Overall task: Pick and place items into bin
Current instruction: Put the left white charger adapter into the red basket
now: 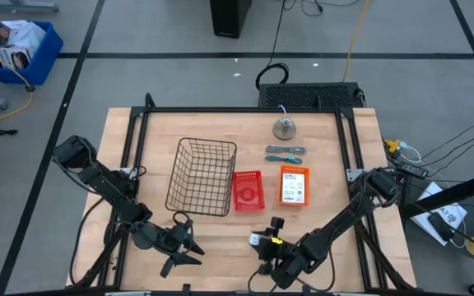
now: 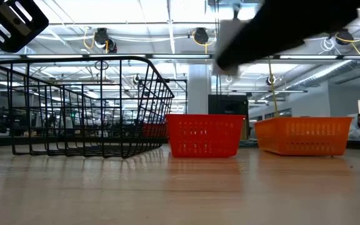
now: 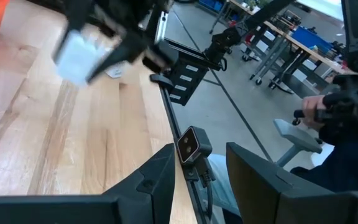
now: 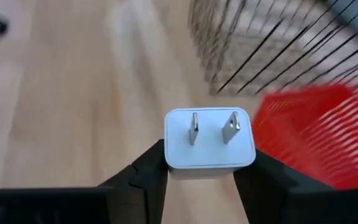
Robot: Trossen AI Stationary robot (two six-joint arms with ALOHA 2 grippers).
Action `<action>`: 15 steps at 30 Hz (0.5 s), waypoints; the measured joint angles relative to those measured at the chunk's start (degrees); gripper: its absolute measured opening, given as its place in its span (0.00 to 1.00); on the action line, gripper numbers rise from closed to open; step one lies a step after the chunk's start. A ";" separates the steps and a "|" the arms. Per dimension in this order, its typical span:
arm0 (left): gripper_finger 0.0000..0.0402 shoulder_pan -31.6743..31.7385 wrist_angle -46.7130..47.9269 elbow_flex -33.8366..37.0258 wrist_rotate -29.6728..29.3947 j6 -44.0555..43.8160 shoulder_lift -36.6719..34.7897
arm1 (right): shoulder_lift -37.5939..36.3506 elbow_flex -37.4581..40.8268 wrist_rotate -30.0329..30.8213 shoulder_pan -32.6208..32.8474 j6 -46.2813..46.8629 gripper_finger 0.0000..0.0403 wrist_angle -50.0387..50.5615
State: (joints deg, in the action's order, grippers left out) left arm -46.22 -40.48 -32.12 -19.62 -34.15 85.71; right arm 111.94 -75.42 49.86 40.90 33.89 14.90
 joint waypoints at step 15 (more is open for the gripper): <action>0.37 -0.04 -0.03 0.00 -0.02 -0.63 0.00 | -2.79 -0.02 -2.26 -16.46 -2.89 0.37 2.71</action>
State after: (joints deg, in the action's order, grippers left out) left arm -46.26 -40.51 -32.12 -19.64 -34.79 85.71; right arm 109.14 -75.44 47.60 24.44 31.00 17.61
